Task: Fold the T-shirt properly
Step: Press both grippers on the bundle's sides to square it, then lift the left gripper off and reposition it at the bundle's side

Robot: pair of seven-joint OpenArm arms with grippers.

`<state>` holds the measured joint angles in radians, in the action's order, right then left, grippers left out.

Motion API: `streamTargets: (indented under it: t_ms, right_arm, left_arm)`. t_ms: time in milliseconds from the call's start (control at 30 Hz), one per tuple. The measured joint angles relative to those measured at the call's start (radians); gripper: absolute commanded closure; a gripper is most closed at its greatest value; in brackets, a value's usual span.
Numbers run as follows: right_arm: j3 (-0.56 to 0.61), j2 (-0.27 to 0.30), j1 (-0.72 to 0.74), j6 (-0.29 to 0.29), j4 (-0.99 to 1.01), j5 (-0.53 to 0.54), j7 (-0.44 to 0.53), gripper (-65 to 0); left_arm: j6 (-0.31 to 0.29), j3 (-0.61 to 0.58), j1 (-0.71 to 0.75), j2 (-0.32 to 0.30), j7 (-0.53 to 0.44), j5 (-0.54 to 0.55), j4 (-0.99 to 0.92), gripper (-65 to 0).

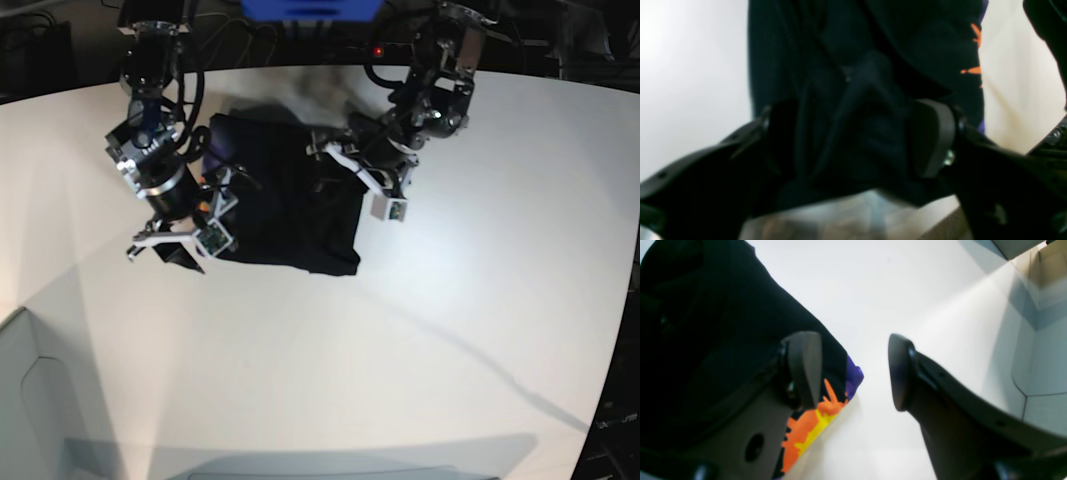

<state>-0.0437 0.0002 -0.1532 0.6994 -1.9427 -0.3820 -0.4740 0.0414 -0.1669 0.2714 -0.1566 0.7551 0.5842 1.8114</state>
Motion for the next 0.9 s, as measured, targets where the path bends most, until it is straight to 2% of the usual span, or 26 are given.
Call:
streamTargets:
  t_ms: [133, 167, 433, 567, 767, 900]
  right_arm:
    - [-0.002, 0.002, 0.0, 0.0, 0.0, 0.0, 0.0, -32.8]
    - [-0.001, 0.002, 0.0, 0.0, 0.0, 0.0, 0.0, -32.8]
    - [-0.001, 0.002, 0.0, 0.0, 0.002, 0.0, 0.0, -32.8]
    - [0.0, 0.003, 0.0, 0.0, 0.002, 0.0, 0.0, -32.8]
    - [0.005, 0.002, 0.0, 0.0, 0.002, 0.0, 0.0, -32.8]
    - [0.005, 0.002, 0.0, 0.0, 0.002, 0.0, 0.0, -32.8]
  left_arm:
    - [0.0, 0.069, 0.055, -0.043, 0.006, 0.005, 0.028, -25.2]
    - [0.0, 0.106, 0.07, -0.043, 0.003, 0.005, 0.033, -23.5]
    - [-0.001, 0.324, 0.22, -0.031, 0.0, 0.021, 0.127, -23.4]
    - [-0.003, 0.444, 0.295, -0.024, 0.003, 0.118, 0.127, -23.4]
    - [-0.003, 0.558, 0.304, -0.031, 0.004, 0.254, 0.129, -23.5]
    - [-0.004, 0.557, 0.294, -0.031, 0.008, 0.346, 0.13, -23.6]
